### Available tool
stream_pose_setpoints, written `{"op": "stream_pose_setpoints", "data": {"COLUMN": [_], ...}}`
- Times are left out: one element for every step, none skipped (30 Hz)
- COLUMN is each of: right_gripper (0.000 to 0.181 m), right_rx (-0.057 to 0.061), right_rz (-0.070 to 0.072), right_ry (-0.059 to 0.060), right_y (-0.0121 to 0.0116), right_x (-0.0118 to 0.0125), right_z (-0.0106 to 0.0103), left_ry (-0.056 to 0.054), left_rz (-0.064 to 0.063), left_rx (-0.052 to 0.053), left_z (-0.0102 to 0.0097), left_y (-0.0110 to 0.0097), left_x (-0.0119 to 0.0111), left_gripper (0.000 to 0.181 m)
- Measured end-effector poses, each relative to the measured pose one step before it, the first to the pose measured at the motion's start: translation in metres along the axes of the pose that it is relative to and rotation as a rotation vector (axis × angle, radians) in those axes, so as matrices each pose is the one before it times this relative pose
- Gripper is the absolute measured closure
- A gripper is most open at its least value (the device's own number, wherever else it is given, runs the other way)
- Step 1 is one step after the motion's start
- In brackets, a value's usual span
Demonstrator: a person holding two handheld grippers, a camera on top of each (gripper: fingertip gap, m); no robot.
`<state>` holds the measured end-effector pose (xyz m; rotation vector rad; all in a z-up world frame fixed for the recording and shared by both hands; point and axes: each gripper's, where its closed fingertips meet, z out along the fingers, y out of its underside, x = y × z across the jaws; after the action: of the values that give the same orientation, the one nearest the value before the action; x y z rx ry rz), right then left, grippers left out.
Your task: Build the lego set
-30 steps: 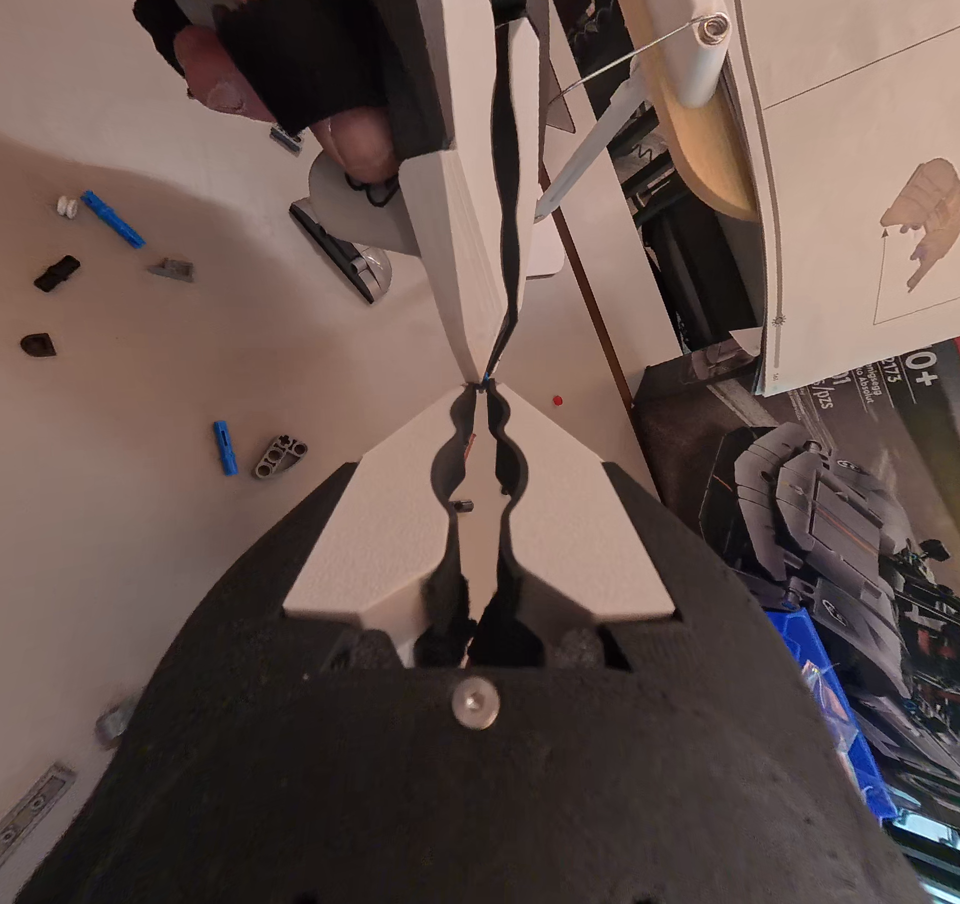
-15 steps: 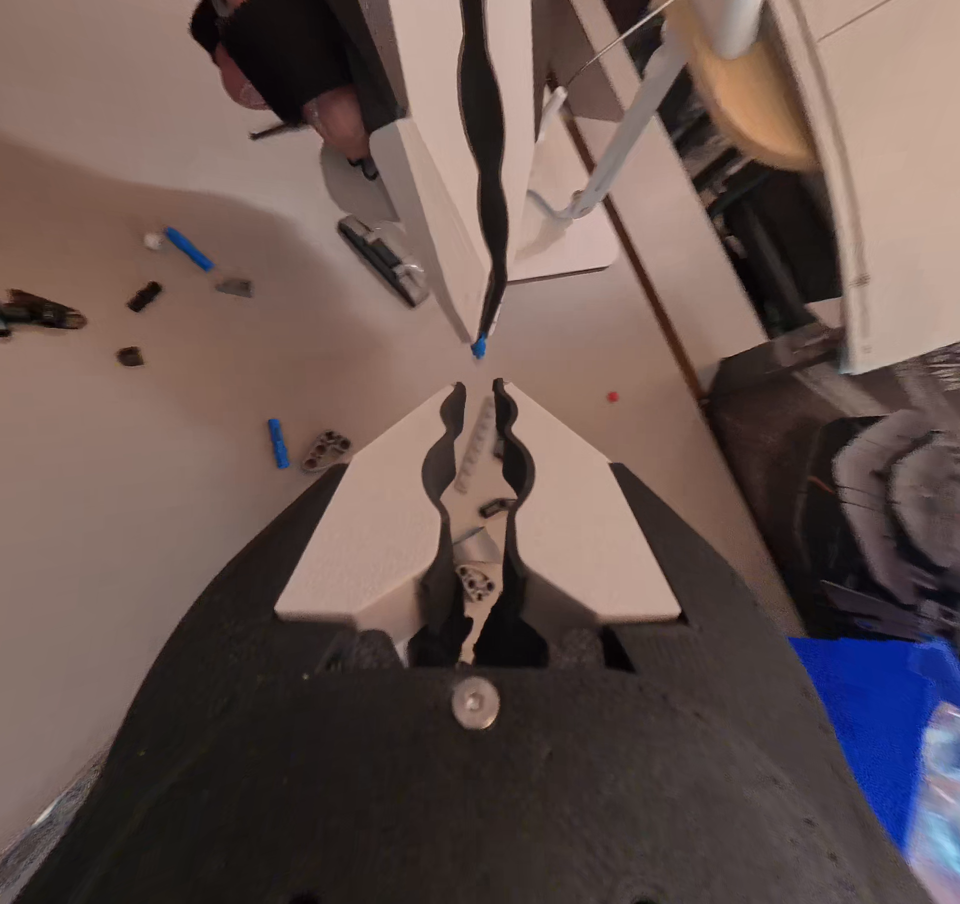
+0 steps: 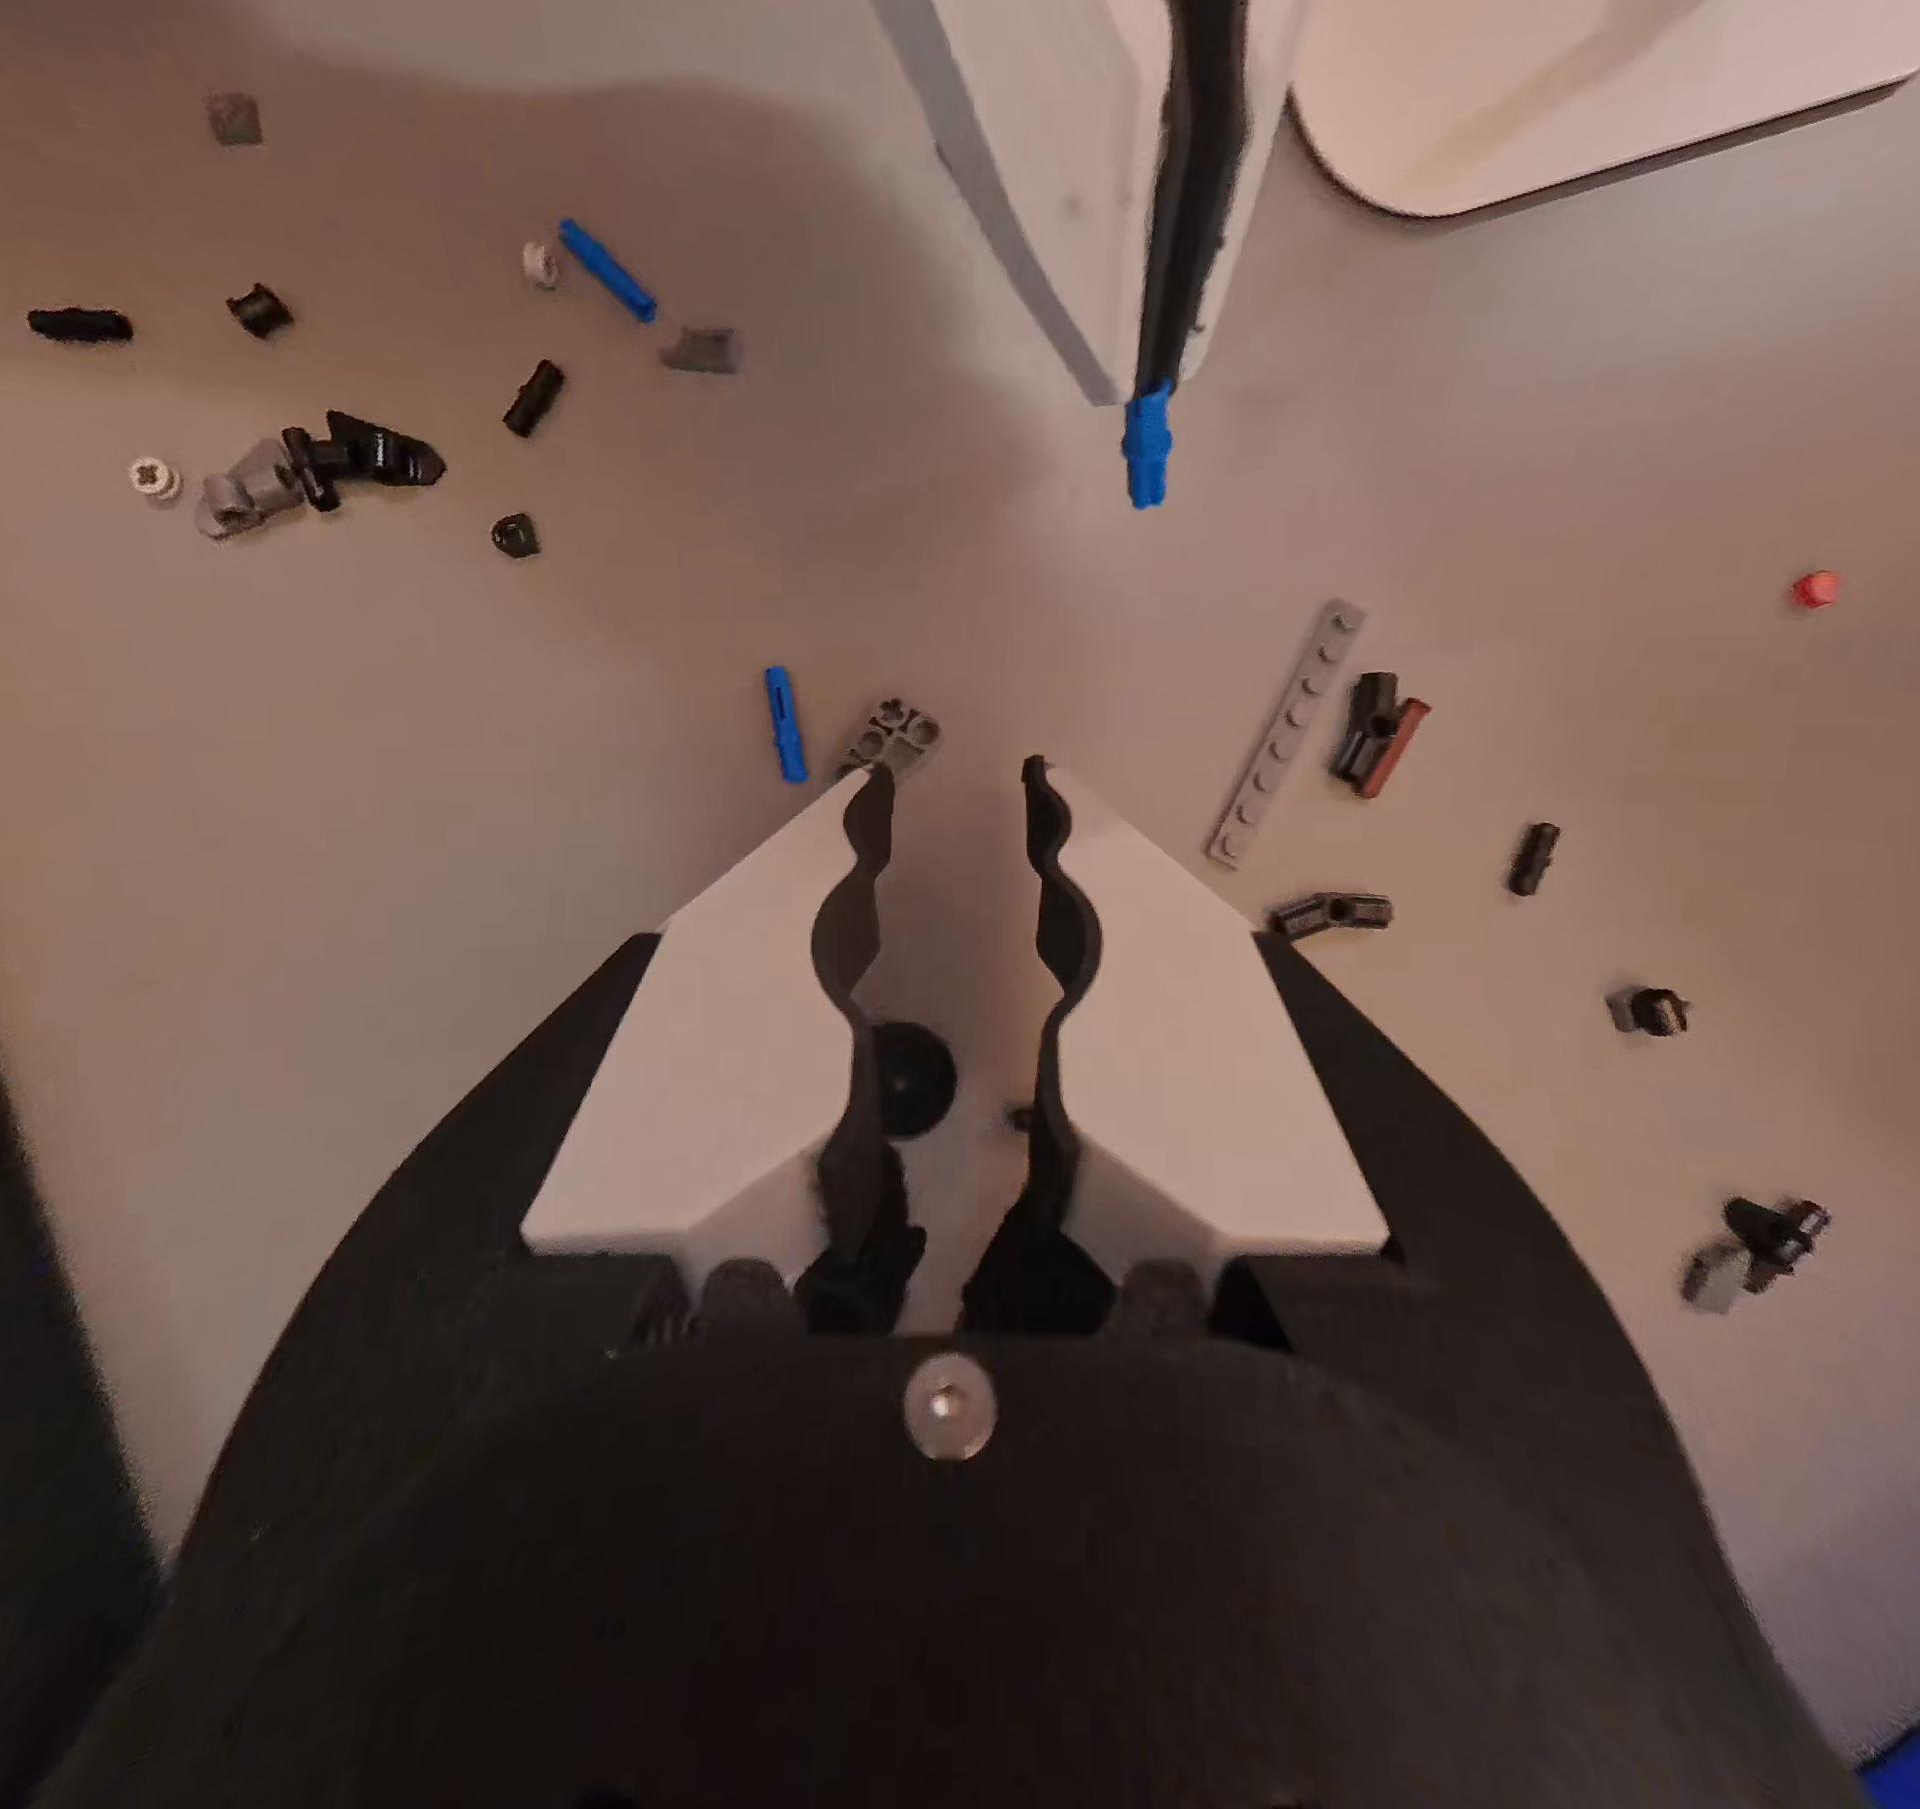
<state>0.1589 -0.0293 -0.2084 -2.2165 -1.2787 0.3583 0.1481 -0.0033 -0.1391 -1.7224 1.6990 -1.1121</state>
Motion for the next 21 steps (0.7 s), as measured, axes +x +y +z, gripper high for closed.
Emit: {"op": "stream_pose_setpoints", "data": {"right_gripper": [0.156,0.155,0.154,0.152,0.150,0.150,0.150,0.150,0.150,0.150,0.150,0.150,0.150,0.150,0.150,0.151,0.151,0.151,0.151,0.151,0.151], "right_rx": [-0.0103,-0.0124,-0.0130,-0.0105,-0.0026,0.0032,0.0013,0.0015,0.0016,0.0013,0.0014,0.0014,0.0009,0.0003,0.0003,0.0001,0.0000,-0.0002,-0.0002,-0.0003,-0.0003], "right_rz": [0.0025,0.0049,0.0061,0.0055,0.0060,0.0057,0.0026,0.0018,0.0034,0.0033,0.0019,0.0013,0.0008,0.0008,0.0017,0.0021,0.0009,-0.0013,-0.0020,-0.0009,-0.0003], "right_ry": [-0.0114,-0.0097,-0.0102,-0.0111,-0.0115,-0.0068,-0.0007,0.0005,-0.0001,-0.0018,-0.0020,-0.0006,0.0003,0.0006,0.0013,0.0019,0.0004,-0.0007,-0.0001,0.0002,-0.0002], "right_y": [0.00133,0.00151,0.00156,0.00135,0.00014,-0.00069,-0.00017,0.00002,-0.00007,0.00001,-0.00004,-0.00001,0.00001,0.00033,0.00036,0.00022,0.00017,0.00000,-0.00015,-0.00019,-0.00014], "right_x": [-0.00216,-0.00162,-0.00143,-0.00150,-0.00143,-0.00066,0.00035,0.00046,0.00048,0.00020,0.00014,0.00020,0.00036,0.00042,0.00059,0.00068,0.00023,-0.00015,-0.00015,-0.00021,-0.00003], "right_z": [0.00202,0.00244,0.00251,0.00232,0.00161,0.00060,-0.00005,-0.00006,-0.00013,0.00006,0.00009,-0.00004,-0.00016,-0.00024,-0.00027,-0.00029,-0.00012,0.00001,0.00024,0.00015,0.00010], "left_ry": [0.0079,0.0049,0.0073,0.0079,0.0045,0.0017,0.0029,0.0033,0.0055,0.0058,0.0039,0.0015,-0.0005,-0.0002,-0.0011,-0.0029,-0.0012,0.0008,-0.0006,-0.0013,-0.0010], "left_rz": [0.0040,0.0053,0.0033,0.0026,0.0047,0.0053,0.0039,0.0056,0.0094,0.0138,0.0122,0.0117,0.0138,0.0101,0.0074,0.0070,0.0025,0.0021,0.0050,0.0040,0.0008], "left_rx": [-0.0093,-0.0083,-0.0087,-0.0093,-0.0101,-0.0098,-0.0088,-0.0076,-0.0098,-0.0130,-0.0166,-0.0185,-0.0205,-0.0229,-0.0214,-0.0137,-0.0092,-0.0079,-0.0076,-0.0054,-0.0035], "left_z": [0.00039,0.00039,0.00050,0.00069,0.00072,0.00077,0.00102,0.00120,0.00153,0.00194,0.00227,0.00250,0.00290,0.00282,0.00262,0.00205,0.00143,0.00107,0.00083,0.00072,0.00072], "left_y": [0.00162,0.00131,0.00138,0.00147,0.00180,0.00175,0.00153,0.00123,0.00146,0.00180,0.00213,0.00242,0.00269,0.00312,0.00296,0.00188,0.00127,0.00123,0.00124,0.00088,0.00050], "left_x": [0.00148,0.00111,0.00154,0.00141,0.00093,0.00059,0.00062,0.00084,0.00159,0.00196,0.00175,0.00142,0.00115,0.00101,0.00055,0.00024,0.00002,0.00026,0.00025,0.00007,-0.00014], "left_gripper": [0.180,0.180,0.180,0.180,0.180,0.181,0.181,0.181,0.181,0.180,0.180,0.180,0.180,0.180,0.180,0.180,0.180,0.180,0.180,0.180,0.180]}}
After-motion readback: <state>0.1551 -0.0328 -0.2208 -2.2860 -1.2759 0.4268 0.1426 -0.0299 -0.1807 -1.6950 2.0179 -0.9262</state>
